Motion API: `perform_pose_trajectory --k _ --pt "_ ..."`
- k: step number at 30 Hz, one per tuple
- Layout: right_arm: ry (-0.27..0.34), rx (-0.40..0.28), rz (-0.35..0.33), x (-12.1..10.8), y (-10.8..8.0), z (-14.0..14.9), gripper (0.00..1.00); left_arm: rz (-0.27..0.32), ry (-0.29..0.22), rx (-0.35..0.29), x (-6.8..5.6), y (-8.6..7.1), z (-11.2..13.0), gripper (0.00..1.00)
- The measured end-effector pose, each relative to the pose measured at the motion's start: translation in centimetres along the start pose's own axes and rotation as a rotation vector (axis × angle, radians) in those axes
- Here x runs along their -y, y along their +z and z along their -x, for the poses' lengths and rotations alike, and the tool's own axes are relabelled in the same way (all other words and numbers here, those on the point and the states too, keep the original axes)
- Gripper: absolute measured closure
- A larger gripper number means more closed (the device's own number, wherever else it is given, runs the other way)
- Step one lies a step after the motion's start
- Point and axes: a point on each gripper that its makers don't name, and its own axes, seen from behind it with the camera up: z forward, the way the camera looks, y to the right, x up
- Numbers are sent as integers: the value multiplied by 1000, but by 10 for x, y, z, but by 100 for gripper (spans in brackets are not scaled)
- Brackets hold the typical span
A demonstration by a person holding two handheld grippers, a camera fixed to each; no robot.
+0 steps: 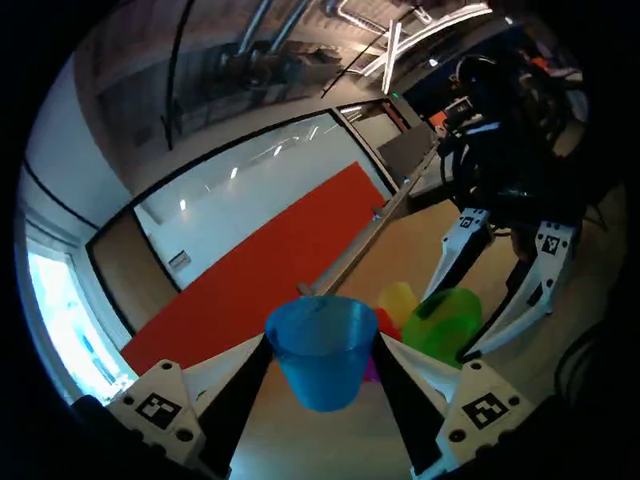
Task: Pour water
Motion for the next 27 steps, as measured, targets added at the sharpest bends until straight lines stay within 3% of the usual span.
perform_pose_trajectory --k 6,11,21,27 --pt "-1 -2 3 -1 -1 -2 8 7 -188 8 5 4 11 14" --pt "-1 -2 6 -2 -1 -2 7 25 -287 7 6 4 14 14" --pt "-1 22 -1 -4 -5 2 7 83 -382 58 -9 5 32 14" --pt "13 53 -19 -6 -9 6 7 108 -405 97 -15 6 44 14"
